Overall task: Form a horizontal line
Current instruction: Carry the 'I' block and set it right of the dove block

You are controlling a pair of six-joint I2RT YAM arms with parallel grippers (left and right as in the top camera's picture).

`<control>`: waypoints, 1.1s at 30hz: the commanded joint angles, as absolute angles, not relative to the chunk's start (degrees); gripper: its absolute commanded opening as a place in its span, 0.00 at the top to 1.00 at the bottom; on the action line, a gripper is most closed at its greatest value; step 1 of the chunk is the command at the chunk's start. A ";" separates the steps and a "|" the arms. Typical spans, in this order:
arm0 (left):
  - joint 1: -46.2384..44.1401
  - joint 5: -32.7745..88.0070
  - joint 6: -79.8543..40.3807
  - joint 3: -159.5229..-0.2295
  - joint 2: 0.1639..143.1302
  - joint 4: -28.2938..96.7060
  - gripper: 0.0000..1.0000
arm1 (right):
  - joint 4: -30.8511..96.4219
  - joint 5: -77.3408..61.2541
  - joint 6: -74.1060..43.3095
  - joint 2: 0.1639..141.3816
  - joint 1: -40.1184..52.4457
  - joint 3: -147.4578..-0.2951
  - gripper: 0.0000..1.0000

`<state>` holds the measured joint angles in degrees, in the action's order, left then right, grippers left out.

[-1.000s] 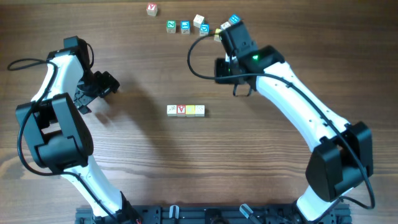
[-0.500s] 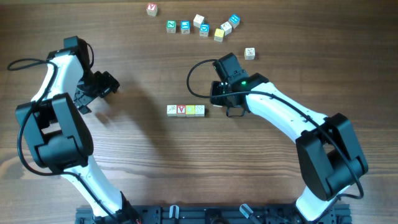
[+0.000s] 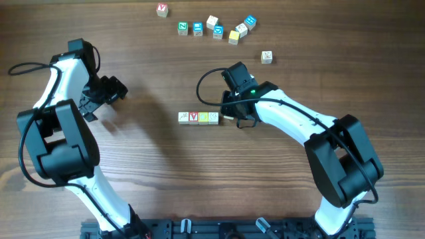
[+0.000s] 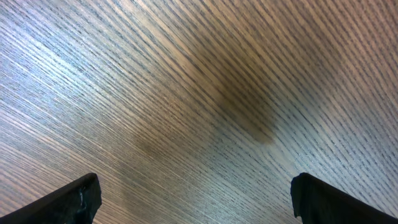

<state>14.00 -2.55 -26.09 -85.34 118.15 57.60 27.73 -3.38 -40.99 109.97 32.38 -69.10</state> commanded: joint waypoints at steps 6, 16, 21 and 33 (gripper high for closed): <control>14.15 -3.09 -26.17 -85.34 117.64 57.58 0.00 | 27.70 -5.28 -42.17 110.91 32.69 -68.86 0.61; 14.15 -3.09 -26.17 -85.34 117.64 57.60 0.00 | 23.66 1.30 -43.13 110.91 32.60 -68.88 0.57; 14.15 -3.09 -26.17 -85.34 117.64 57.58 0.00 | 21.30 5.54 -44.12 110.91 32.34 -68.88 0.61; 14.15 -3.09 -26.17 -85.34 117.64 57.58 0.00 | 25.54 -0.10 -46.50 110.91 32.21 -68.88 0.84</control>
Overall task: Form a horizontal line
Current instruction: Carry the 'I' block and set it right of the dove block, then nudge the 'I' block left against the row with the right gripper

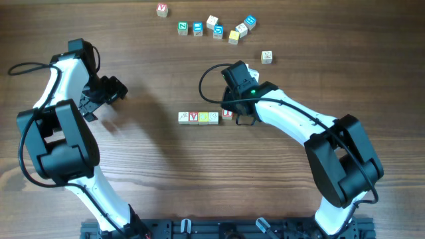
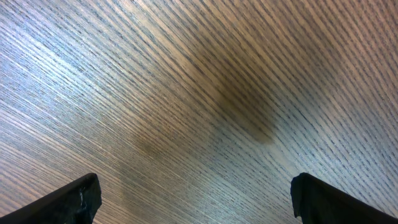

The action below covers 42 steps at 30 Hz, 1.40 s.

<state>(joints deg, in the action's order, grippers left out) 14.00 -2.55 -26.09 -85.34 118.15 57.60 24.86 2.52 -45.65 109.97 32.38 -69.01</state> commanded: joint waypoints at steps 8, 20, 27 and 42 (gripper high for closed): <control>14.15 -3.09 -26.17 -85.34 117.64 57.58 0.00 | 27.88 -3.62 -46.46 110.91 32.21 -68.88 0.83; 14.15 -3.09 -26.17 -85.34 117.64 57.58 0.00 | 24.95 -1.32 -46.52 110.91 29.39 -68.88 0.75; 14.15 -3.09 -26.17 -85.34 117.64 57.58 0.00 | 31.27 -8.16 -44.51 110.91 25.80 -68.88 0.73; 14.15 -3.09 -26.17 -85.34 117.64 57.58 0.00 | 33.08 -10.66 -44.07 110.91 25.87 -68.88 0.89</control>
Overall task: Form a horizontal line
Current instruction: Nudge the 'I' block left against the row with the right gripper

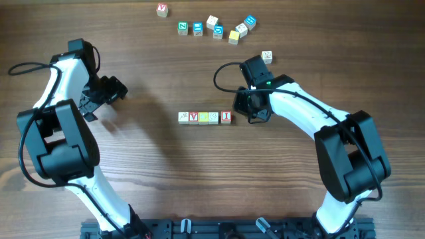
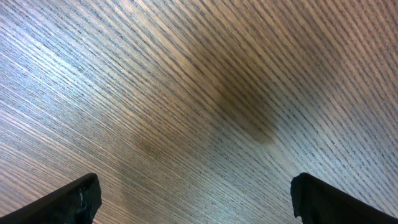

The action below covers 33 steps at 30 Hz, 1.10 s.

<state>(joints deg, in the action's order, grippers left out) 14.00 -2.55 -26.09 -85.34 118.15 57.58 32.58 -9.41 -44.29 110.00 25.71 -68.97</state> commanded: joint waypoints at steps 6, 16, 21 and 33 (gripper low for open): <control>14.15 -3.09 -26.17 -85.34 117.64 57.58 0.00 | 33.28 -10.68 -44.12 110.91 26.48 -68.88 0.93; 14.15 -3.09 -26.17 -85.34 117.64 57.60 0.00 | 33.63 -12.21 -45.71 110.91 27.92 -68.88 0.96; 14.15 -3.09 -26.17 -85.34 117.64 57.60 0.00 | 33.91 -14.33 -49.98 110.91 29.06 -68.88 0.96; 14.15 -3.09 -26.17 -85.34 117.64 57.58 0.00 | 33.08 -14.06 -49.91 110.91 30.59 -68.88 0.96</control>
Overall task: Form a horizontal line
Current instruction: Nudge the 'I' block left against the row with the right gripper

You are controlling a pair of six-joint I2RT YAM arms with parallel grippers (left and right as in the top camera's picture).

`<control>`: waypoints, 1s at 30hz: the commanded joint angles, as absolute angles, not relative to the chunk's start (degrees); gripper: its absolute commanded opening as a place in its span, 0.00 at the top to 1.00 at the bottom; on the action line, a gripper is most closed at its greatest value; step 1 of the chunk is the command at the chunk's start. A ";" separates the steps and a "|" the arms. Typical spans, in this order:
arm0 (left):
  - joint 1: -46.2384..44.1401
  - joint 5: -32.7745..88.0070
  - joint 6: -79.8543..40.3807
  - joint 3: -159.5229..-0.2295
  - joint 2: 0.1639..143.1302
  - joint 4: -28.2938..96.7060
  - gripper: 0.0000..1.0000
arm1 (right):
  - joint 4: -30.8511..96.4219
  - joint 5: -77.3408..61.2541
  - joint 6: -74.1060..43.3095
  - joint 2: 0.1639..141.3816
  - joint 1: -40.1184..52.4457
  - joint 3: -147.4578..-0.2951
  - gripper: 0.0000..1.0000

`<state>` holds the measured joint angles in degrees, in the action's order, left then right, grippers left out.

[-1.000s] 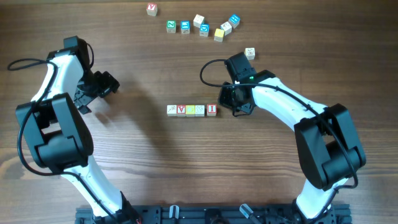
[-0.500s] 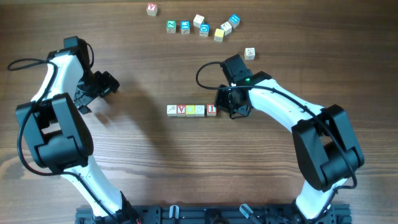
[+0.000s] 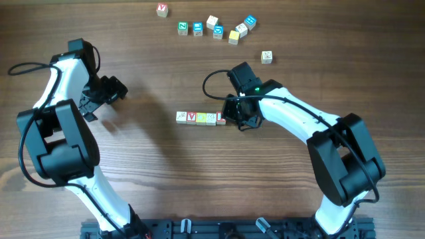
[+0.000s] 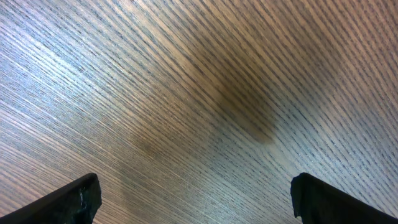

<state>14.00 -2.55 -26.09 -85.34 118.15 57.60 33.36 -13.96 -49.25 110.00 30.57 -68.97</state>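
A row of small lettered blocks (image 3: pixel 196 117) lies along the middle of the wooden table (image 3: pixel 153 186). A red-lettered block (image 3: pixel 221 118) forms its right end. My right gripper (image 3: pixel 232 118) is down against that red block, partly covering it; its jaws are hidden under the wrist. My left gripper (image 3: pixel 119 88) hangs at the left, far from the row. In the left wrist view the left gripper (image 4: pixel 196 190) is open over bare wood, with its fingertips (image 4: pixel 84 196) wide apart.
Several loose blocks (image 3: pixel 218 30) are scattered along the far edge. A single one (image 3: pixel 162 9) lies further left, and another (image 3: pixel 266 56) sits alone behind the right arm.
My right gripper was up and to the right of the row; now it is against the row's right end. The red block now sits flush with its neighbour. The row lies slightly further left.
First my right gripper was down at the right end of a shorter row. Then the red block lay there beside the gripper, a small gap from the row. The gripper then stood clear to the right. Now it is back against the red block, with the gap closed. The left arm never moved.
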 commanded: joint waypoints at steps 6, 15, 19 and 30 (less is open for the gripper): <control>14.15 -3.09 -26.17 -85.34 117.64 57.58 0.00 | 31.55 -6.24 -49.56 110.91 30.52 -68.88 0.96; 14.15 -3.09 -26.17 -85.34 117.64 57.60 0.00 | 21.10 -4.95 -43.29 111.02 30.59 -68.88 0.94; 14.15 -3.09 -26.17 -85.34 117.64 57.60 0.00 | 20.51 -8.73 -41.93 111.18 30.59 -68.88 0.94; 14.15 -3.09 -26.17 -85.34 117.64 57.58 0.00 | 22.81 -12.08 -40.49 111.18 30.59 -68.86 0.95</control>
